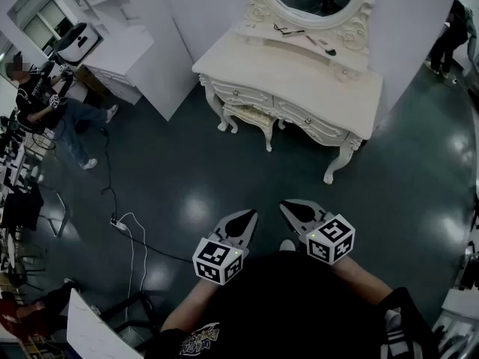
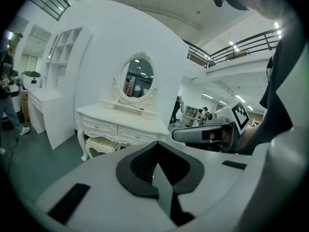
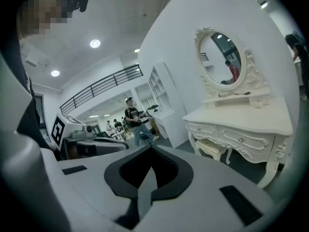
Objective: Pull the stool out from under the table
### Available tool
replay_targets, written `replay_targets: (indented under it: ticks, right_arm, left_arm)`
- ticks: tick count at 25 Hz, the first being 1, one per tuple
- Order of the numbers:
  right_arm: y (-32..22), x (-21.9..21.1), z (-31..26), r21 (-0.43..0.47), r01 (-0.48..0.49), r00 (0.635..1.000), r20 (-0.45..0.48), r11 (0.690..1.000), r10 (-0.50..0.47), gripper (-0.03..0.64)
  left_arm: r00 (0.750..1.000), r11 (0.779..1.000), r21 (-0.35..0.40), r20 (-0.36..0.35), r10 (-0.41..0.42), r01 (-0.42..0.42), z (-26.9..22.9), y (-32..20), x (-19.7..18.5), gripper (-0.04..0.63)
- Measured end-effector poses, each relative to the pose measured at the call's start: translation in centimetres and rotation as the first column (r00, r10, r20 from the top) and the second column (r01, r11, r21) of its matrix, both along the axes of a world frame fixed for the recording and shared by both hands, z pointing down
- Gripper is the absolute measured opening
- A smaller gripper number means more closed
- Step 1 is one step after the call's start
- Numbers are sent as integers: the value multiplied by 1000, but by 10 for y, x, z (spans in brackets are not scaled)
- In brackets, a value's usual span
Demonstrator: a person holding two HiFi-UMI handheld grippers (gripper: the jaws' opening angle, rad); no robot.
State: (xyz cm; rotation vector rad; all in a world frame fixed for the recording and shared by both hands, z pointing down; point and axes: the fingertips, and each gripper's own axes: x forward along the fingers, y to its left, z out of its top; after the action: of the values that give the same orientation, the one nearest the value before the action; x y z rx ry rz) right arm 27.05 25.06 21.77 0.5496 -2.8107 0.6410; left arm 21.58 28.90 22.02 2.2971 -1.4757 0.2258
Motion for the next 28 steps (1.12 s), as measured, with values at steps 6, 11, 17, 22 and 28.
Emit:
replay_targets:
  ticks: [6,11,17,22,28]
  right_arm:
    - [0,-1,-1,5,5,1000,-7,1000,-5,28]
    - [1,-2,-6,7,18,1000,19,1000,-18,28]
    - [4,-6,-7,9,52,998,27,999,-52,28]
    - [3,-5,-2,4,54,998,24,999,-54,28]
    - [2,-5,0,5,72,997,25,997,-72,28]
  left_arm:
    - [1000,1000,3,-2,-1,1,-2,-1,-1,8]
    - [1000,1000,-2,-6,-1,1,-2,-2,-1,8]
    - [1000,1000,-16,-10,1,-2,1,-3,1,8]
    - [1000,1000,-26,-3,-6,6,5,-3,2,8]
    - [1000,999,-46,7,-21,22,11,-1,5,8]
